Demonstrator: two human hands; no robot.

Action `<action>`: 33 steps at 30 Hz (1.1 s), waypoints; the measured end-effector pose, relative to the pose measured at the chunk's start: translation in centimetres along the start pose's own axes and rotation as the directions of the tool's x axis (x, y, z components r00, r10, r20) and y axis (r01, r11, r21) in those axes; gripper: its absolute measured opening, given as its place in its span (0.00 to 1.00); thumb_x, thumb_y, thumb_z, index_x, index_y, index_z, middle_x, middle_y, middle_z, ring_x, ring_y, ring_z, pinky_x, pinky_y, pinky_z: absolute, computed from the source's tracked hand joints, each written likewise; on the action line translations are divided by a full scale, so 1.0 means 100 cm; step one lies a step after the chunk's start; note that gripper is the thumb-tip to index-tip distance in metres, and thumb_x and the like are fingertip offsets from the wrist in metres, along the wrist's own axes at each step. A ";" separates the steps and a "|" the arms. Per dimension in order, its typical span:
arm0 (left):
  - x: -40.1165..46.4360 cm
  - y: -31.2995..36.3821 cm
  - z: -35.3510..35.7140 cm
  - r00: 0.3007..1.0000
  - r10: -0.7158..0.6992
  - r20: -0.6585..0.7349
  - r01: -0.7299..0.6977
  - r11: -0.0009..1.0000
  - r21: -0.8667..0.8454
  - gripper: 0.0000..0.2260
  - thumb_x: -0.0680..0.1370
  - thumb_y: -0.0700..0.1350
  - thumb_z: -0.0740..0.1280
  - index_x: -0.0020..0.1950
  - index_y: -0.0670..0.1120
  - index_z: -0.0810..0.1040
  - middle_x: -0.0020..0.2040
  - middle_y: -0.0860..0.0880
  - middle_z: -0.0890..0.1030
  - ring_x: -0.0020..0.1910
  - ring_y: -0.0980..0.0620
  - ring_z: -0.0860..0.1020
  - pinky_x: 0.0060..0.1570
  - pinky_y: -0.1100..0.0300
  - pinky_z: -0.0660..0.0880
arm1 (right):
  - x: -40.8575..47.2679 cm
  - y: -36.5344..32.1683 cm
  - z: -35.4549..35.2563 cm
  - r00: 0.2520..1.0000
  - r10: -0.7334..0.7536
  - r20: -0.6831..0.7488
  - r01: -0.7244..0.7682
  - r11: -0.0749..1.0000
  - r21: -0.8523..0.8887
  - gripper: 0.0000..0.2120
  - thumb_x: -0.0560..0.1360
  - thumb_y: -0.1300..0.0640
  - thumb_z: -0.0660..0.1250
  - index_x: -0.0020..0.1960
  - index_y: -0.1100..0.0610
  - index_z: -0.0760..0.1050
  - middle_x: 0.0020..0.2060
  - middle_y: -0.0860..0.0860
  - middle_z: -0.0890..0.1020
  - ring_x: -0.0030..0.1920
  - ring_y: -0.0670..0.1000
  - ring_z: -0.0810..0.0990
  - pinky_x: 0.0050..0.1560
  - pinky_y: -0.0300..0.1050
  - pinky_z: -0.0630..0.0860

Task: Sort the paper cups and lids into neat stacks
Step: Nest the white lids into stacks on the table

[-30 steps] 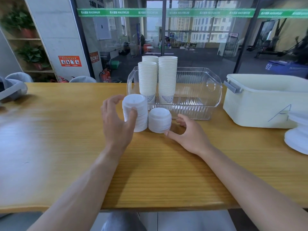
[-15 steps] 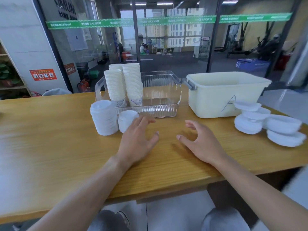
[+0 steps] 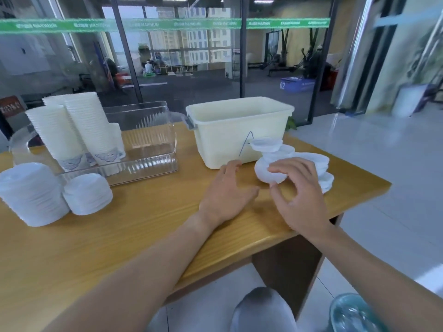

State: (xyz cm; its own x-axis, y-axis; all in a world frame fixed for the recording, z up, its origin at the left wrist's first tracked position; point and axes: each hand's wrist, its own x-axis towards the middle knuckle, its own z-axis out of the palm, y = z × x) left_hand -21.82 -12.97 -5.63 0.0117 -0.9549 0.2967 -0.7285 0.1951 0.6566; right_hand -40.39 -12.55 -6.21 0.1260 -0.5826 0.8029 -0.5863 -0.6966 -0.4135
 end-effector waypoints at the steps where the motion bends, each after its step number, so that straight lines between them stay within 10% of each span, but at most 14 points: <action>1: 0.007 0.005 0.009 1.000 -0.012 -0.005 0.012 1.000 -0.020 0.37 0.74 0.58 0.75 0.78 0.52 0.62 0.73 0.52 0.70 0.72 0.52 0.71 0.71 0.50 0.71 | 0.000 0.008 -0.006 0.999 -0.009 -0.042 0.008 1.000 -0.016 0.12 0.74 0.66 0.71 0.57 0.59 0.82 0.57 0.50 0.83 0.64 0.55 0.74 0.69 0.36 0.64; 9: 0.051 0.027 0.053 0.999 -0.036 0.015 0.037 0.990 -0.137 0.43 0.64 0.69 0.75 0.73 0.54 0.67 0.66 0.55 0.78 0.63 0.53 0.79 0.63 0.48 0.77 | -0.001 0.063 -0.034 0.926 0.377 -0.032 -0.377 0.926 -0.027 0.26 0.75 0.50 0.75 0.69 0.51 0.71 0.70 0.46 0.71 0.72 0.48 0.65 0.67 0.26 0.57; 15: 0.055 0.021 0.055 1.000 -0.009 -0.025 0.004 0.979 -0.206 0.36 0.64 0.64 0.79 0.68 0.52 0.75 0.61 0.57 0.81 0.59 0.57 0.79 0.61 0.53 0.78 | 0.008 0.070 -0.026 0.837 0.546 0.019 -0.546 0.838 -0.025 0.34 0.73 0.41 0.76 0.73 0.48 0.66 0.69 0.45 0.68 0.65 0.44 0.69 0.62 0.41 0.67; 21: 0.046 0.017 0.041 0.998 0.012 -0.055 -0.025 0.972 -0.236 0.25 0.68 0.53 0.82 0.62 0.53 0.77 0.56 0.58 0.82 0.53 0.65 0.79 0.48 0.75 0.71 | 0.012 0.064 -0.023 0.837 0.547 0.025 -0.547 0.837 -0.028 0.24 0.72 0.42 0.76 0.64 0.45 0.71 0.64 0.44 0.75 0.67 0.49 0.72 0.64 0.47 0.71; 27: 0.019 -0.003 0.003 0.998 0.013 -0.056 -0.026 0.972 -0.235 0.22 0.70 0.47 0.82 0.51 0.62 0.71 0.48 0.65 0.79 0.47 0.77 0.77 0.45 0.78 0.71 | 0.011 0.035 -0.008 0.868 0.486 0.106 -0.484 0.874 -0.043 0.22 0.72 0.41 0.76 0.61 0.44 0.73 0.62 0.42 0.75 0.66 0.47 0.69 0.68 0.48 0.68; 33: -0.011 -0.057 -0.063 0.994 -0.095 -0.059 0.084 0.983 -0.162 0.24 0.71 0.51 0.82 0.61 0.55 0.75 0.52 0.63 0.79 0.47 0.70 0.78 0.41 0.75 0.71 | 0.017 -0.012 0.034 0.914 0.350 0.204 -0.333 0.936 -0.113 0.24 0.71 0.38 0.75 0.62 0.46 0.76 0.61 0.41 0.78 0.67 0.48 0.68 0.63 0.40 0.55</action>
State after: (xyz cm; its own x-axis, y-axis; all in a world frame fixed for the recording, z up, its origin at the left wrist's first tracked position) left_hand -13.37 -11.63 -5.37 0.1213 -0.9542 0.2735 -0.6042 0.1477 0.7830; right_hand -36.79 -14.13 -5.82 0.0731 -0.8621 0.5015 -0.6816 -0.4102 -0.6059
